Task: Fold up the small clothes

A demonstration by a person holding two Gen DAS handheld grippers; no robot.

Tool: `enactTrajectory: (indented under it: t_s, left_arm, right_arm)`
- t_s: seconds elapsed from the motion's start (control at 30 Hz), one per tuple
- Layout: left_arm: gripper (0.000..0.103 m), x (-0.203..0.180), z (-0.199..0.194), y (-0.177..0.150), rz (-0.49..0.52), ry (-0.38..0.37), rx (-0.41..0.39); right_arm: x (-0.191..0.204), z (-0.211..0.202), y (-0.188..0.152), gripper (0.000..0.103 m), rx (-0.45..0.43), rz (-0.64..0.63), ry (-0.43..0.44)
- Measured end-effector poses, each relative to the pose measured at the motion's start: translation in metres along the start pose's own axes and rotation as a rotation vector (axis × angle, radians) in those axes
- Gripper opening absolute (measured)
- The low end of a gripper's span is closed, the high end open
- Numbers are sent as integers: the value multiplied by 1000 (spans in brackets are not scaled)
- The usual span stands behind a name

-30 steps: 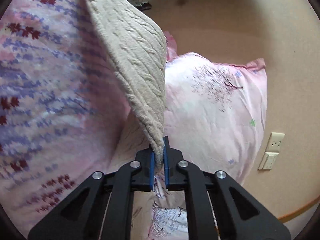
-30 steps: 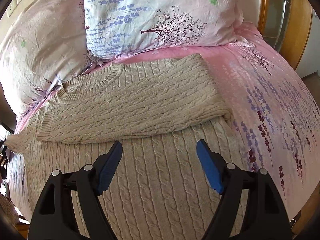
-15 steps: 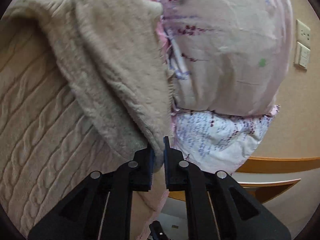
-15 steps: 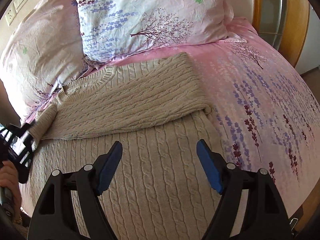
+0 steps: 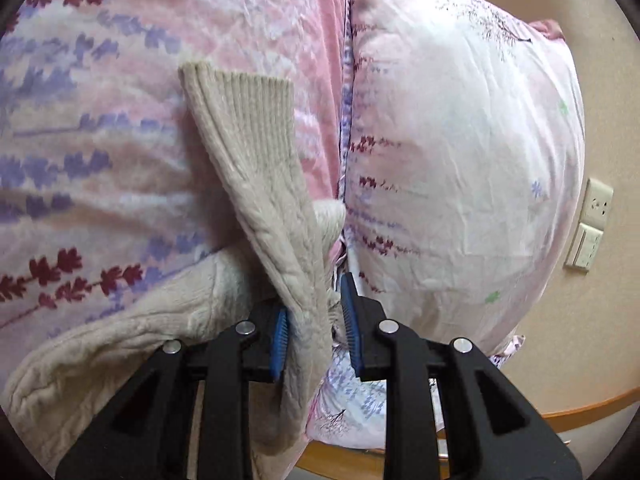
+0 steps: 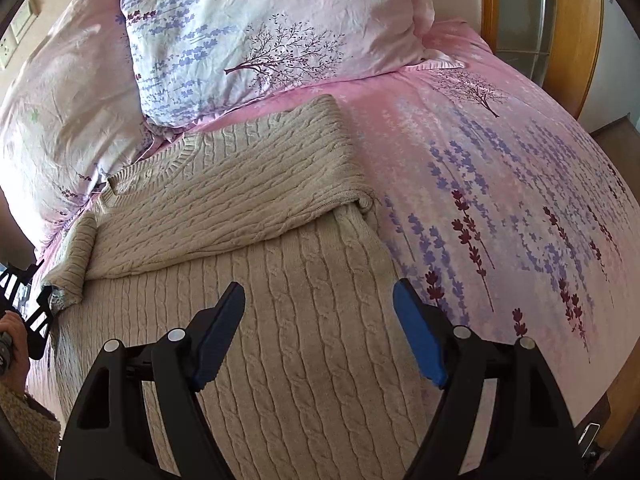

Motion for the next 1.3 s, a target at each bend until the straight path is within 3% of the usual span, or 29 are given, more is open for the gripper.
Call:
enactTrajectory:
  t_s: [0.1,0.13,0.23,0.3,0.4,0.47,0.5,0.57,0.63,0.7,0.73,0.8,0.87,1.0,1.17,1.3]
  left_arm:
    - [9,-17,3,0,54,-42,5]
    - [9,-27,9,-7,93,-54,21]
    - [9,-60,39,-43,255,-64,123]
    - [9,-79,65,-83,414,-23,225]
    - [11,-95,114,-169,793,166,397]
    - [24,-85,139,-228,1077,332,484]
    - [36,-71,148,-256,1203,399,534]
    - [49,-48,159,-299,1435,509,606]
    - [57,-26,159,-332,1680,608,632]
    - [59,-9,147,-344,1826,647,626]
    - [62,-7,139,-344,1846,645,624]
    - [67,-12,123,-327,1795,630,601]
    - [68,-20,103,-293,1684,643,556]
    - [68,-29,53,-208,1465,739,411]
    - [68,-23,-29,-127,1291,846,217]
    - [68,-6,-70,-93,1193,914,168]
  right_arm:
    - [-6,1,0,78,8,13,2]
    - [-9,1,-1,78,7,18,1]
    - [-18,0,0,78,-1,37,3]
    - [-24,-2,0,78,-9,48,2]
    - [-34,-2,-1,78,-14,70,-2]
    - [-41,-2,-1,78,-12,87,-3]
    - [-43,-3,-1,78,-11,95,0]
    - [-47,-4,1,78,-14,101,9]
    - [-48,-6,4,77,-19,103,31]
    - [-47,-9,9,73,-30,107,66]
    - [-46,-10,12,71,-30,109,90]
    - [-40,-9,22,61,-24,112,166]
    - [-30,-6,32,56,-12,110,245]
    - [-9,9,51,45,50,101,343]
    - [9,30,69,39,95,66,335]
    - [18,52,74,34,153,35,290]
Point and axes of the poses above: each gripper's, at about its wrist camera, not at the fingertips, and z roughly the way its jaws point, x to its left, y to its top, the point moved 3 cm from there along z, roughly the way its jaws point, and after that the axes turned 8 degrees about x, right-handed, at the moved point
